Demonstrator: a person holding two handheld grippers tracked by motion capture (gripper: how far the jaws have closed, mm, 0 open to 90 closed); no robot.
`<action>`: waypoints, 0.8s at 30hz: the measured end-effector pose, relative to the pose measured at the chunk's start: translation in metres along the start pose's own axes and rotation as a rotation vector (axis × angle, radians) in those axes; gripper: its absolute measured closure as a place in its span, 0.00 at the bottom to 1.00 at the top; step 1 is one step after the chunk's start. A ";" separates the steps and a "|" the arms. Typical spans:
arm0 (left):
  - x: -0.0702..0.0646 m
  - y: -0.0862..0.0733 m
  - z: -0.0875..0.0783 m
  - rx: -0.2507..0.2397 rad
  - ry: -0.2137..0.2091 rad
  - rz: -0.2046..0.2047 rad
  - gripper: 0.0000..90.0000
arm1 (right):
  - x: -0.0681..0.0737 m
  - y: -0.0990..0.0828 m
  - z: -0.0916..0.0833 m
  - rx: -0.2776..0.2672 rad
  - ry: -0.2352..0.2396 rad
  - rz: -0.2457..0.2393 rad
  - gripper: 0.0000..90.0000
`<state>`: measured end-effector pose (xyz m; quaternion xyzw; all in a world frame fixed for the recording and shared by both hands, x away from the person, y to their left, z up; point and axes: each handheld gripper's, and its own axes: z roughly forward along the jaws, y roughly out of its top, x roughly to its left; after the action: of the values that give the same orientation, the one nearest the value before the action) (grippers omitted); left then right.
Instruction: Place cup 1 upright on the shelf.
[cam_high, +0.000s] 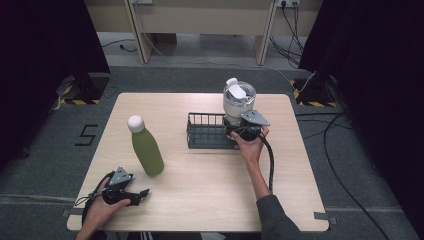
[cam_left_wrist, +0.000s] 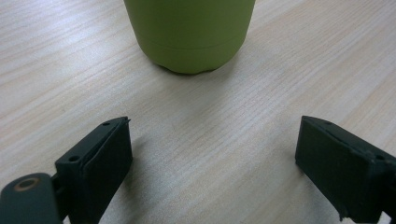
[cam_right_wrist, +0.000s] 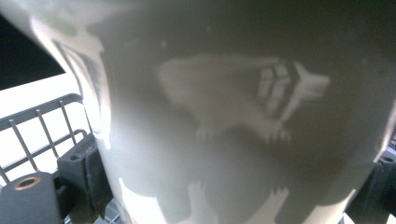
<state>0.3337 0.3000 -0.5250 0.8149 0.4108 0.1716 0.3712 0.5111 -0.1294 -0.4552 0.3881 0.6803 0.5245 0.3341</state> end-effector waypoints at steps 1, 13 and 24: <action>0.000 0.000 0.000 0.000 0.000 0.000 0.11 | 0.000 0.000 0.000 0.002 0.003 0.000 0.11; 0.000 0.000 0.000 0.000 0.000 -0.002 0.12 | 0.001 0.001 -0.002 0.018 -0.011 0.008 0.10; 0.000 0.000 0.000 0.000 0.000 -0.002 0.11 | 0.002 -0.003 -0.005 0.022 -0.015 -0.012 0.09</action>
<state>0.3336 0.2999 -0.5251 0.8145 0.4114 0.1715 0.3713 0.5052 -0.1308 -0.4566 0.3918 0.6857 0.5119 0.3380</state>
